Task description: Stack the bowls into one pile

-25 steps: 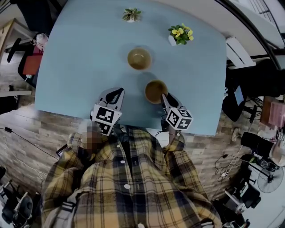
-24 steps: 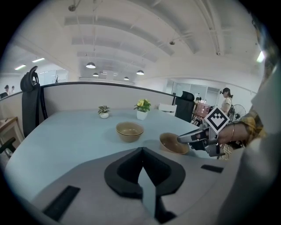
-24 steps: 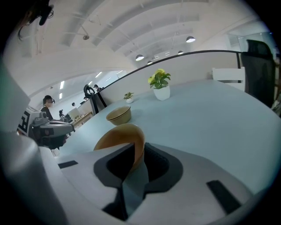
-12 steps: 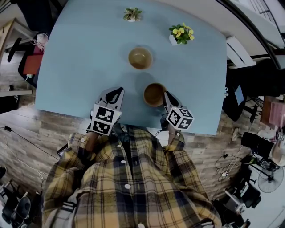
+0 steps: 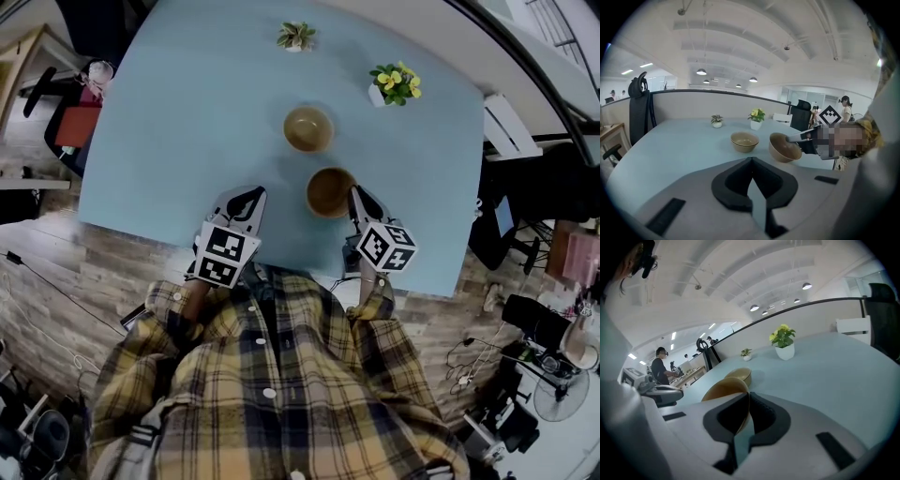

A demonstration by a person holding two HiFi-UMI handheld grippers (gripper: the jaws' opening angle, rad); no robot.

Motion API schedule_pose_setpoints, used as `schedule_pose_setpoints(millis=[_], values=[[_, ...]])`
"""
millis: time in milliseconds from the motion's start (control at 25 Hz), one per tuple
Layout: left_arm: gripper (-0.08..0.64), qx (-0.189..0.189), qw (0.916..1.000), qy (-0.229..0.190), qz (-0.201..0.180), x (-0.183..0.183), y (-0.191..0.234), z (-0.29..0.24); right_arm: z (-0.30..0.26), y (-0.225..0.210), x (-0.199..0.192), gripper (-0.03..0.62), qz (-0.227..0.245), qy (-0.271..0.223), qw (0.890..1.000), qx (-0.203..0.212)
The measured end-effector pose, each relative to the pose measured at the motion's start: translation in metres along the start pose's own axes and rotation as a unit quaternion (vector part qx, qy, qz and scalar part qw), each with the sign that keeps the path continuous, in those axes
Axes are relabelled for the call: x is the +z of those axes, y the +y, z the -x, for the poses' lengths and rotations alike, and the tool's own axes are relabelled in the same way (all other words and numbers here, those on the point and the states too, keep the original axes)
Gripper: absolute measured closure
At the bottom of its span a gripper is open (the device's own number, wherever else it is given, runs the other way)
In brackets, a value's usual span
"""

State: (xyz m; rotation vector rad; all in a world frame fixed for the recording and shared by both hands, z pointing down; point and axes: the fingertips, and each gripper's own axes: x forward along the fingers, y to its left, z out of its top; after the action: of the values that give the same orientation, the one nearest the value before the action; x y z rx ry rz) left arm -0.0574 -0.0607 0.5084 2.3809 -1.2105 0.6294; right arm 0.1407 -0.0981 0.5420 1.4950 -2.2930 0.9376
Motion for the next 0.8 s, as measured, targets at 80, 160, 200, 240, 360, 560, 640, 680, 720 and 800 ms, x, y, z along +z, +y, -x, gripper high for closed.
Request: schedule_pose_setpoints(millis=[80,160,200,240,360,560,640,680,720,800], values=[[0.569,0.004,1.0,-0.002,0.003,0.001,0.002,0.001,-0.008,0.003,0.01,0.575,0.005,-0.002,1.0,0.007],[0.571,0.009,0.9999,-0.003,0.005,0.002,0.004,0.002,-0.016,0.006,0.02,0.575,0.009,-0.004,1.0,0.013],[0.57,0.012,0.9999,-0.004,0.007,0.002,0.006,0.004,-0.021,0.008,0.025,0.575,0.01,-0.005,1.0,0.017],[0.571,0.015,0.9999,-0.004,0.008,0.002,0.008,0.005,-0.026,0.011,0.029,0.575,0.012,-0.006,1.0,0.019],[0.569,0.022,0.9996,-0.006,0.015,0.001,0.013,0.009,-0.04,0.018,0.044,0.575,0.019,-0.011,0.999,0.026],[0.571,0.033,0.9992,-0.005,0.024,-0.001,0.023,0.01,-0.067,0.024,0.068,0.575,0.034,-0.016,0.999,0.03],[0.569,0.037,0.9989,-0.004,0.027,-0.002,0.026,0.01,-0.077,0.025,0.075,0.575,0.035,-0.016,0.999,0.03],[0.57,0.038,0.9988,-0.003,0.029,-0.002,0.027,0.01,-0.082,0.026,0.077,0.575,0.033,-0.017,0.999,0.03],[0.571,0.039,0.9988,-0.003,0.03,-0.003,0.028,0.01,-0.086,0.026,0.08,0.575,0.031,-0.017,0.999,0.029],[0.57,0.04,0.9986,-0.003,0.033,-0.004,0.031,0.009,-0.095,0.026,0.084,0.574,0.028,-0.017,0.999,0.028]])
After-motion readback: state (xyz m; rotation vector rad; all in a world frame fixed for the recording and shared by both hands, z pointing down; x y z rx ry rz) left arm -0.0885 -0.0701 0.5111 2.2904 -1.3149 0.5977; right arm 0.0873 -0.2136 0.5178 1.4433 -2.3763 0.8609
